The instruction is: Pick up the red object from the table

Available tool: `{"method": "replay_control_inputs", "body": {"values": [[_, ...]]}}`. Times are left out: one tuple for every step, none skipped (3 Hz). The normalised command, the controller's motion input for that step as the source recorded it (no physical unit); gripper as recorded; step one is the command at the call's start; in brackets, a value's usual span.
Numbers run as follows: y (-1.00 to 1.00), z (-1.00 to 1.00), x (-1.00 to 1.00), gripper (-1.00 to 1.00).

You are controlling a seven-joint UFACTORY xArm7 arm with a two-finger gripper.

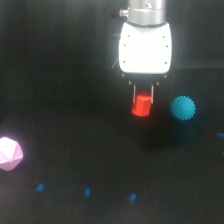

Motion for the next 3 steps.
{"method": "replay_control_inputs", "body": {"values": [[0.20, -0.35, 0.07, -1.00], [0.05, 0.41, 0.88, -1.00], [0.42, -0.06, 0.11, -1.00]]}}
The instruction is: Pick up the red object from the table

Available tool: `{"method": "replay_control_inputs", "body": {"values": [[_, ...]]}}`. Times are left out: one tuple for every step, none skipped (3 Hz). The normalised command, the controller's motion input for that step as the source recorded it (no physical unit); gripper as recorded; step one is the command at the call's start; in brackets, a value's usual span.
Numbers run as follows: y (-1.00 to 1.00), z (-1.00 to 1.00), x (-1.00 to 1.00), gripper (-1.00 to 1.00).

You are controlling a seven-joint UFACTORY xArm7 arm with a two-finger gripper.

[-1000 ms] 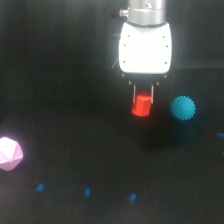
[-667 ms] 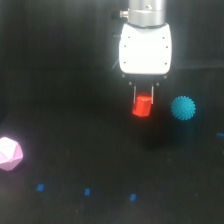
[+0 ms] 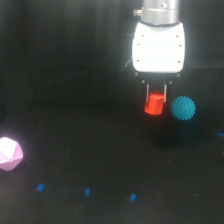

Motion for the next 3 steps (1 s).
{"method": "replay_control_inputs", "body": {"values": [[0.33, -0.01, -0.10, -0.97], [0.20, 0.14, -0.06, -0.91], [0.43, 0.31, -0.69, -1.00]]}}
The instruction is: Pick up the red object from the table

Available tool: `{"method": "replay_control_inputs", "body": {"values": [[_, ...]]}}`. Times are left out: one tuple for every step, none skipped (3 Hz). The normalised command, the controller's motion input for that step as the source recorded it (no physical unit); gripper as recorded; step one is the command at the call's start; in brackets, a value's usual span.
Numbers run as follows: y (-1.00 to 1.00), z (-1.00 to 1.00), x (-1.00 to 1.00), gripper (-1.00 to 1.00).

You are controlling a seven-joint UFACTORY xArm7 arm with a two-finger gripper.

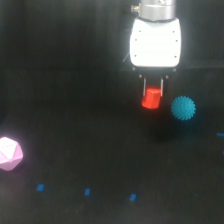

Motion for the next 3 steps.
{"method": "replay_control_inputs", "body": {"values": [[-0.05, -0.03, 0.07, -1.00], [-0.81, -0.01, 0.16, -1.00], [-1.00, -0.15, -0.13, -0.90]]}}
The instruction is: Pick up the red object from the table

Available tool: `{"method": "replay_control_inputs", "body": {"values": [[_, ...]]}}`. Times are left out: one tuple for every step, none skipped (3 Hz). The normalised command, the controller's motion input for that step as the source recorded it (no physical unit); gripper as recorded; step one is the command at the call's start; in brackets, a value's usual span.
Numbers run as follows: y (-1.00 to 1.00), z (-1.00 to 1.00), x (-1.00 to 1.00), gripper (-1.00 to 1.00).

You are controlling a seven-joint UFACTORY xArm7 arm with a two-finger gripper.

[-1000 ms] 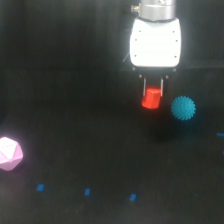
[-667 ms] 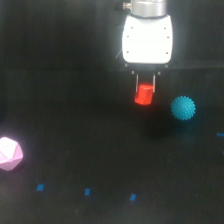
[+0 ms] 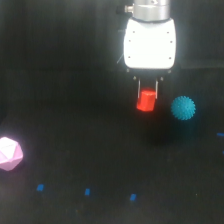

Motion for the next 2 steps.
{"method": "replay_control_inputs", "body": {"values": [[-0.13, -0.74, -0.38, -1.00], [-0.09, 0.16, 0.55, -1.00]]}}
